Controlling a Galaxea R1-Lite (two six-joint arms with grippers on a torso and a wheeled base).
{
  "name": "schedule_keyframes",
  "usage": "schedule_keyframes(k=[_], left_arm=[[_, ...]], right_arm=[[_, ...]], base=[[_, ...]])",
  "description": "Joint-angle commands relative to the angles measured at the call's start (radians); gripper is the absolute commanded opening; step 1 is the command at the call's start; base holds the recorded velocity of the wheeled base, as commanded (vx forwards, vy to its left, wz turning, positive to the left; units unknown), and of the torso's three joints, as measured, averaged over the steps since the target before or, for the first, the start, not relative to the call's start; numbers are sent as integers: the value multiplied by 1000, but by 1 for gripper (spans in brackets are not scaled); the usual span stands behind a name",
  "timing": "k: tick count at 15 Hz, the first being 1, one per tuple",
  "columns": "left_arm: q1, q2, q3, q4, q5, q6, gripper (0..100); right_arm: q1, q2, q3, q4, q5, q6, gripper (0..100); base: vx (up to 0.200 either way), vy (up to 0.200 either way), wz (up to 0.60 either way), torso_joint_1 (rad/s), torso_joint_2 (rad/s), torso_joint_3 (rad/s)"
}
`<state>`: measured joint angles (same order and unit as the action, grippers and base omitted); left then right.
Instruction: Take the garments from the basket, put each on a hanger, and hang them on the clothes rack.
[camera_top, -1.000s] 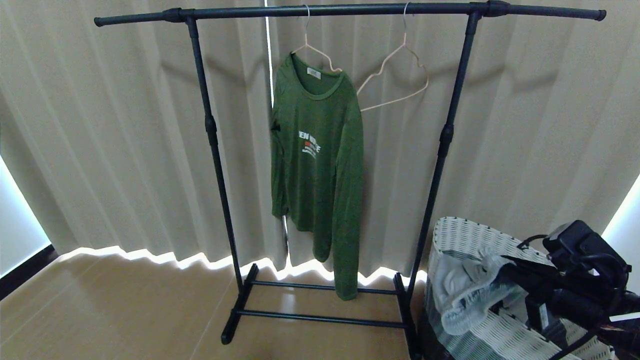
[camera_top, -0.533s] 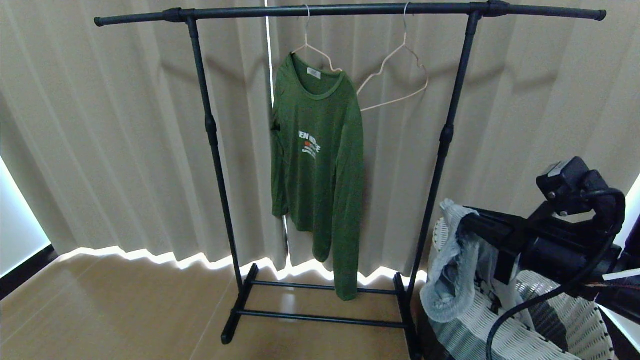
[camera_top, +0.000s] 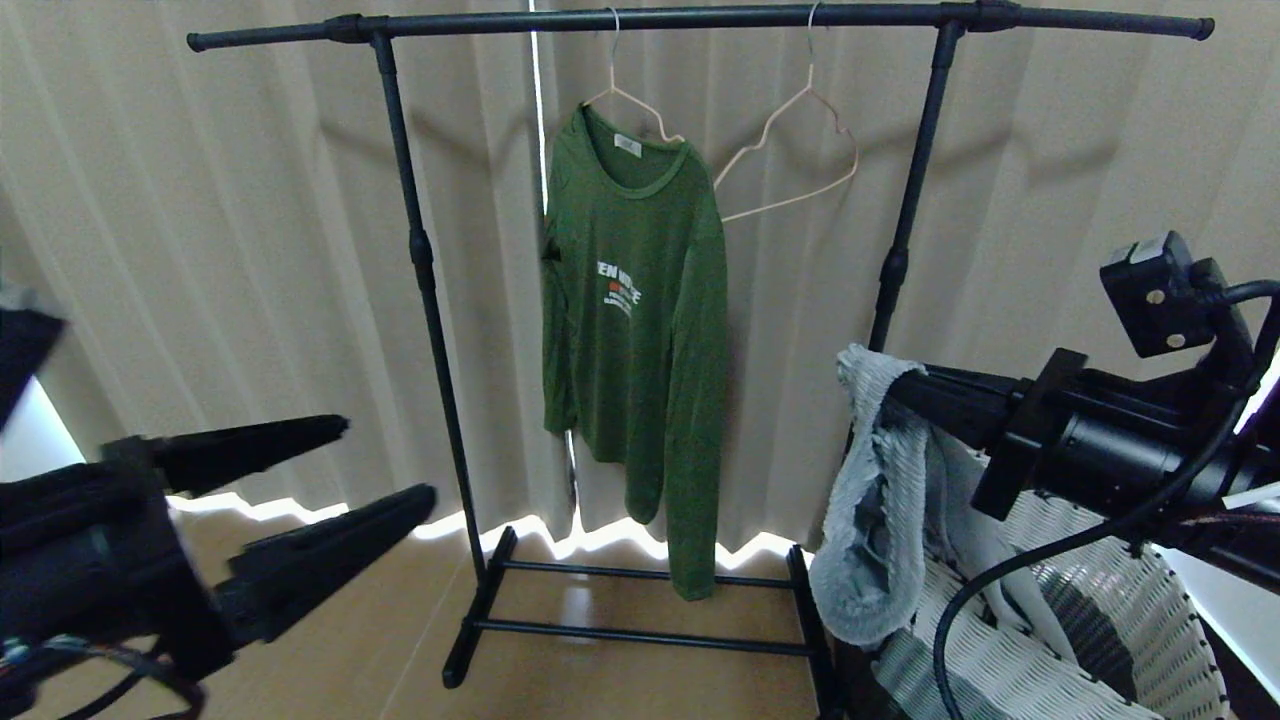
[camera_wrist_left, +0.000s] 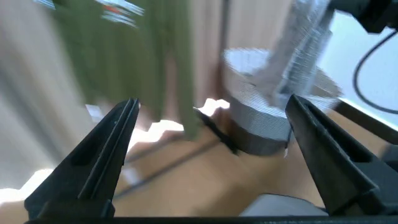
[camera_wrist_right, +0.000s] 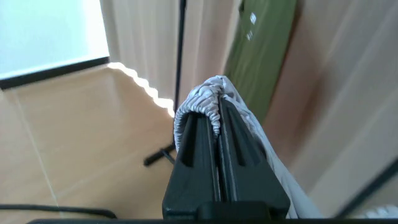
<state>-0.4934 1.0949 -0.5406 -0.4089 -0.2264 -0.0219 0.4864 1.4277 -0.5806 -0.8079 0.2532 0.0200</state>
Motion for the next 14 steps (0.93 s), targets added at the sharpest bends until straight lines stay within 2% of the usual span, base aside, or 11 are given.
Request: schedule_keyframes(k=[1,3,4,6,7,9,11,14], left_arm=[[-186,353,-39,-146,90,-39,100],[-246,453,-47,-209,94,-61,100],[-303,528,-62,-245,94,-102,100],[-359,634,-91,-298,108,-168,100],[-389,709,-105,-332,151,-199,100],[-410,773,-117,-366,183,-214,100],[-418,810,-119,-427,183,-253,100],[-398,879,-136,-505,211,-257,100]], right_arm=[[23,13,-24,-4,17,1,0],[58,19,-41,-5,21,3,0],[78,23,-61,-7,21,3,0],[106,25,-85,-7,21,11,0],[129,25,-99,-7,21,41,0],[164,27,-117,-5,21,74,0],[179,33,-134,-5,23,75,0],[196,33,-154,-5,29,87,0]], base=[[0,0,0,0,0,0],[0,0,0,0,0,0],[0,0,0,0,0,0],[0,0,0,0,0,0],[0,0,0,0,0,0],[0,0,0,0,0,0],[0,0,0,0,0,0],[0,0,0,0,0,0]])
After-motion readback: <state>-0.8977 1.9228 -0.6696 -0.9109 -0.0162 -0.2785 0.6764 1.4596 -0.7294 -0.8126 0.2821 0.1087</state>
